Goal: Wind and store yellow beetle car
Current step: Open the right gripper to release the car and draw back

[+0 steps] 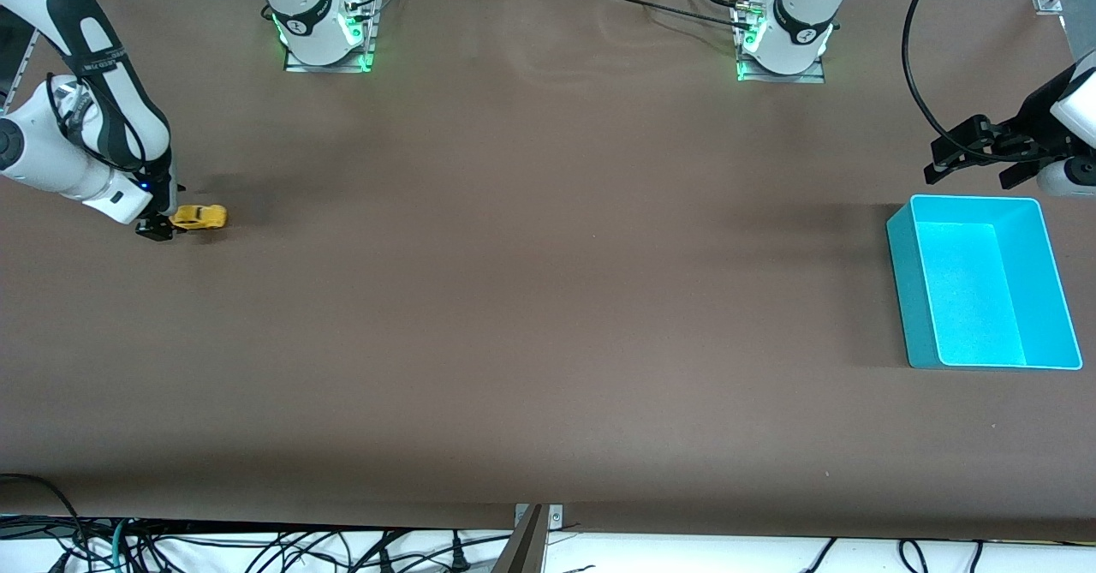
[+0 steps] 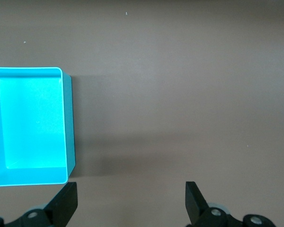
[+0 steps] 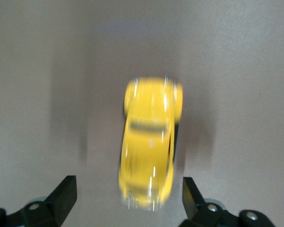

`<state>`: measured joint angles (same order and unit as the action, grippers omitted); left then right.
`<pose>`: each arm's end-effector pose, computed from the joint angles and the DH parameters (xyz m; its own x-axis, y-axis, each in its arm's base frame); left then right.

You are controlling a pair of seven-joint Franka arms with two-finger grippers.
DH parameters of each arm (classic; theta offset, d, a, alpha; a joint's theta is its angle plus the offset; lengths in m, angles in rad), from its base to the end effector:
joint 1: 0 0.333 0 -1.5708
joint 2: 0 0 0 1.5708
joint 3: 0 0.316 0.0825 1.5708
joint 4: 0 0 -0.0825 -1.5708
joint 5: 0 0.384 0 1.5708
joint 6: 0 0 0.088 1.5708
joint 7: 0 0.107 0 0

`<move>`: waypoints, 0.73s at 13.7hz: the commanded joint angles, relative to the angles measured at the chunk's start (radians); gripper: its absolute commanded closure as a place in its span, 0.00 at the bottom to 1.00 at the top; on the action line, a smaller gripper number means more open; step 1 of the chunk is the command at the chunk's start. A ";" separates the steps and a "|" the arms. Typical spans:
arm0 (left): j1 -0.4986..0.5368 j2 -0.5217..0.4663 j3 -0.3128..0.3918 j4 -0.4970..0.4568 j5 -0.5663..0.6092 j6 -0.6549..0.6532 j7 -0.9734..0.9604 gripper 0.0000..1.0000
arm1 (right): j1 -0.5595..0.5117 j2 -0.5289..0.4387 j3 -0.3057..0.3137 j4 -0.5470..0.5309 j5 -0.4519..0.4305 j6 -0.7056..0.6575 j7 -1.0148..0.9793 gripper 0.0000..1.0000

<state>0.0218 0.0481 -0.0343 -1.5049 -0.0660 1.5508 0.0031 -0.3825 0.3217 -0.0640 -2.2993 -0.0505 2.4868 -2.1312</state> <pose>0.5677 -0.0138 0.6271 0.9999 -0.0169 -0.0019 -0.0167 -0.9976 0.0676 0.4630 -0.2226 0.1971 -0.1549 0.9874 0.0331 0.9777 0.1581 -0.1380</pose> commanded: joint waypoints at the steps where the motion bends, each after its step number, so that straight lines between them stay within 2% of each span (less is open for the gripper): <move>1: 0.000 0.003 -0.002 0.014 0.015 -0.009 -0.003 0.00 | -0.021 -0.041 0.016 0.015 -0.006 -0.075 -0.013 0.00; 5: 0.000 0.003 -0.002 0.014 0.015 -0.009 -0.003 0.00 | -0.021 -0.043 0.015 0.119 0.009 -0.204 0.003 0.00; 7: 0.001 0.003 -0.002 0.014 0.015 -0.009 -0.003 0.00 | -0.021 -0.036 0.015 0.197 0.009 -0.314 0.094 0.00; 10: 0.003 0.004 -0.002 0.014 0.012 -0.008 0.003 0.00 | -0.015 -0.035 0.030 0.268 0.014 -0.368 0.219 0.00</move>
<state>0.0223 0.0482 -0.0343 -1.5049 -0.0660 1.5508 0.0031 -0.3837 0.2878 -0.0605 -2.0768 -0.0453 2.1686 -1.9944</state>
